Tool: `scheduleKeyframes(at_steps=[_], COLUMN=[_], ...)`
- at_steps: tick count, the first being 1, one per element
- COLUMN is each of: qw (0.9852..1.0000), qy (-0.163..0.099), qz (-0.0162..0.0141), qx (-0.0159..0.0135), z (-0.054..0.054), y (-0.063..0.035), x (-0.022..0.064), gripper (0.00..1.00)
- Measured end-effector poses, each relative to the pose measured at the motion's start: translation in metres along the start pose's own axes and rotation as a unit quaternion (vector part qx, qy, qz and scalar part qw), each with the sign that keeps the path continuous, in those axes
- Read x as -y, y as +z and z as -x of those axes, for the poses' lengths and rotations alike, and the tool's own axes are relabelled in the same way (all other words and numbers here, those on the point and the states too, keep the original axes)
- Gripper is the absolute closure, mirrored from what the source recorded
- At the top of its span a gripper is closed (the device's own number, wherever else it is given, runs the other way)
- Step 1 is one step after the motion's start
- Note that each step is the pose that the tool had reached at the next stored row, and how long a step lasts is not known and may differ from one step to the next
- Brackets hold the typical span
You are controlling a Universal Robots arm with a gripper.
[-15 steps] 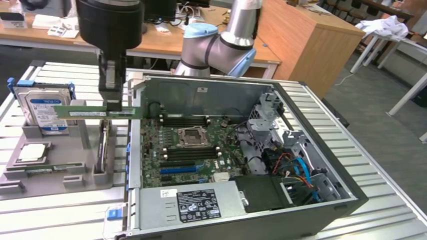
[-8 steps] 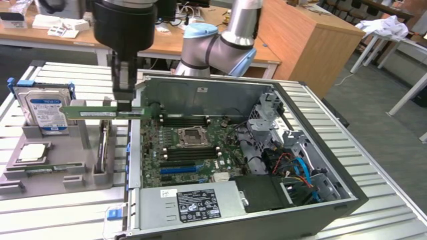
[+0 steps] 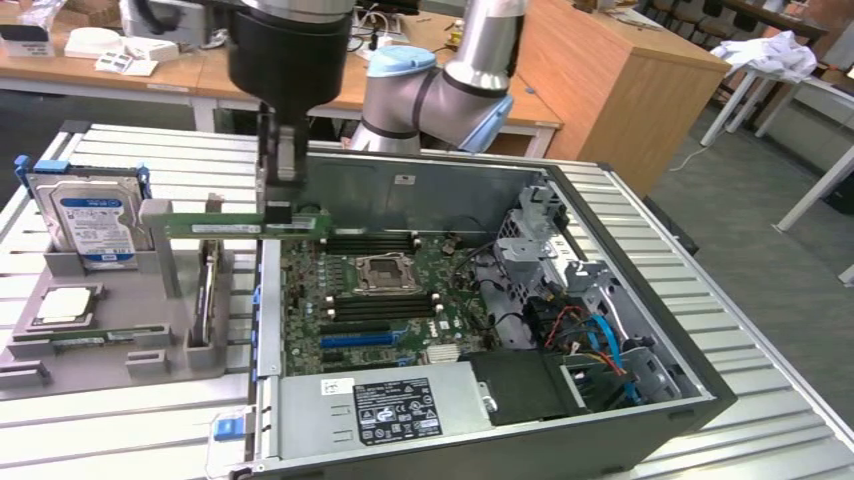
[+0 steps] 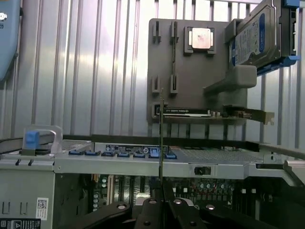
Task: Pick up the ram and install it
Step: 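Pick up the ram and move it above insertion slot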
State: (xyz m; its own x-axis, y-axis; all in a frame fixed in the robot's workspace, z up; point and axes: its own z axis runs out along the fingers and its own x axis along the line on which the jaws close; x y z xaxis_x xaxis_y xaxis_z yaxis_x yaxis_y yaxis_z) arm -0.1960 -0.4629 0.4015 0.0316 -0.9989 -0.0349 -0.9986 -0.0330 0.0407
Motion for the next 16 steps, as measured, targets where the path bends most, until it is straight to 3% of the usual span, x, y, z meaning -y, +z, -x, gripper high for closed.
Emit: scheduleKeyframes(at_steps=[10, 16], qw=[1.0000, 1.0000], qy=[0.000, 0.000], qz=[0.0009, 0.0012], qx=[-0.0001, 0.0000], z=[-0.001, -0.001], y=[-0.0013, -0.0019], x=[0.0299, 0.0434], gripper=[0.88, 0.88])
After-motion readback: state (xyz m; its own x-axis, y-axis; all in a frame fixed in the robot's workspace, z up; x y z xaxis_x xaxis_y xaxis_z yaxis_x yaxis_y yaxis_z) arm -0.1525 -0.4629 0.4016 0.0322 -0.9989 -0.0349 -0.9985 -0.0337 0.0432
